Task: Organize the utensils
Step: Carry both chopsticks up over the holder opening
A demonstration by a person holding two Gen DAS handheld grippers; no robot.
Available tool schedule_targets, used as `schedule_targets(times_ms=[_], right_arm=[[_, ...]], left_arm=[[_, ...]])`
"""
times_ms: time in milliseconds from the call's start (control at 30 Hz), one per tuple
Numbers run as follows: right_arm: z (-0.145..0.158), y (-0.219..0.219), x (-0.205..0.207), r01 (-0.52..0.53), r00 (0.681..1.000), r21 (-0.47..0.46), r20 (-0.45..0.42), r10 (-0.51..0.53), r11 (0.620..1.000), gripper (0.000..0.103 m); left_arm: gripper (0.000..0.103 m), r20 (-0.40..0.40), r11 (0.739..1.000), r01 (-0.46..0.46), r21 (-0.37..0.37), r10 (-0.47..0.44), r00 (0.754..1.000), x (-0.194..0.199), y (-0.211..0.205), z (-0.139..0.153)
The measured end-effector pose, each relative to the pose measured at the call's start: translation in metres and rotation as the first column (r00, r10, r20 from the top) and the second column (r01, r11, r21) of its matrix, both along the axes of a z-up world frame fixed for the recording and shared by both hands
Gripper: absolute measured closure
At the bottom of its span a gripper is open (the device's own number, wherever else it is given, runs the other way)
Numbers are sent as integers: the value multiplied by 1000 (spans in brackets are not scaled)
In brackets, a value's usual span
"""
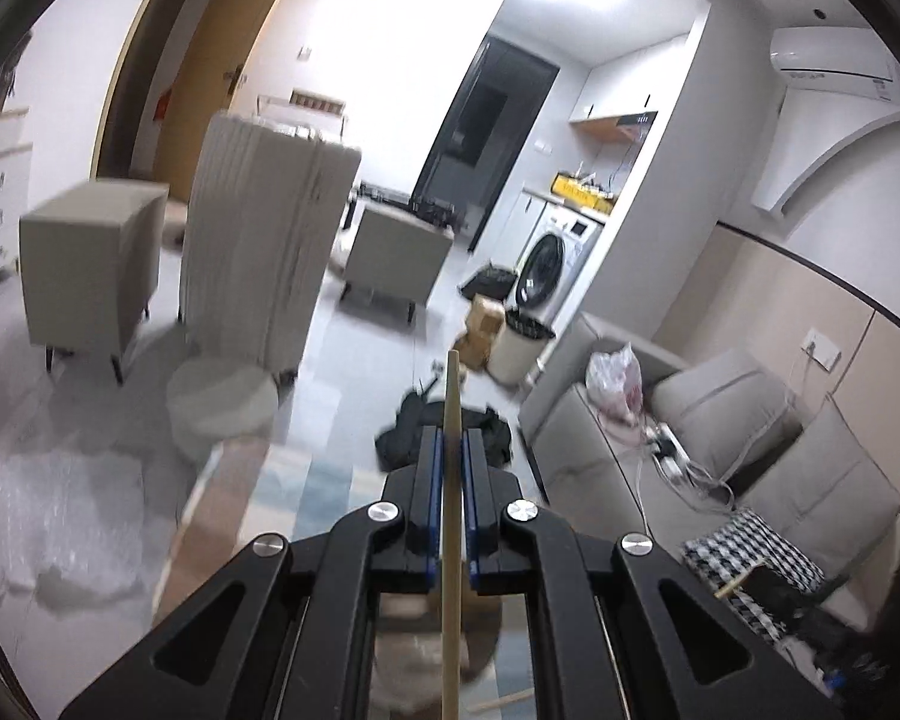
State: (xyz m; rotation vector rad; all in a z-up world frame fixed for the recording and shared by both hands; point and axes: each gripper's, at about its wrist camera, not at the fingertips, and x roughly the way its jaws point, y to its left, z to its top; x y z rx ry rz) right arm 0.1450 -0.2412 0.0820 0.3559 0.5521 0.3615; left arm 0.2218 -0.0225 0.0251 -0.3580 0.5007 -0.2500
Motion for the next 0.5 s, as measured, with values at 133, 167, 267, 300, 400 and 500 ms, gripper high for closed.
schedule_targets(times_ms=[133,167,267,300,400,500], right_arm=[[23,7,35,-7,1000,-37,25,8,999,100],[25,8,42,-11,1000,-39,25,12,999,100],[23,15,70,-27,1000,-35,6,28,999,100],[21,16,75,-29,1000,-37,0,29,999,100],[11,21,94,-38,999,-39,-24,37,999,100],[-2,19,106,-45,997,-27,-57,44,999,100]], left_arm=[[101,74,1000,-15,10,14,997,30,-4,-2],[101,87,1000,-16,14,15,996,35,-5,-5],[101,121,1000,-13,28,10,993,51,-9,-15],[101,132,999,-12,32,8,991,55,-10,-19],[101,146,999,6,35,-11,989,64,-13,-32],[101,137,999,26,24,-29,990,67,-11,-43]])
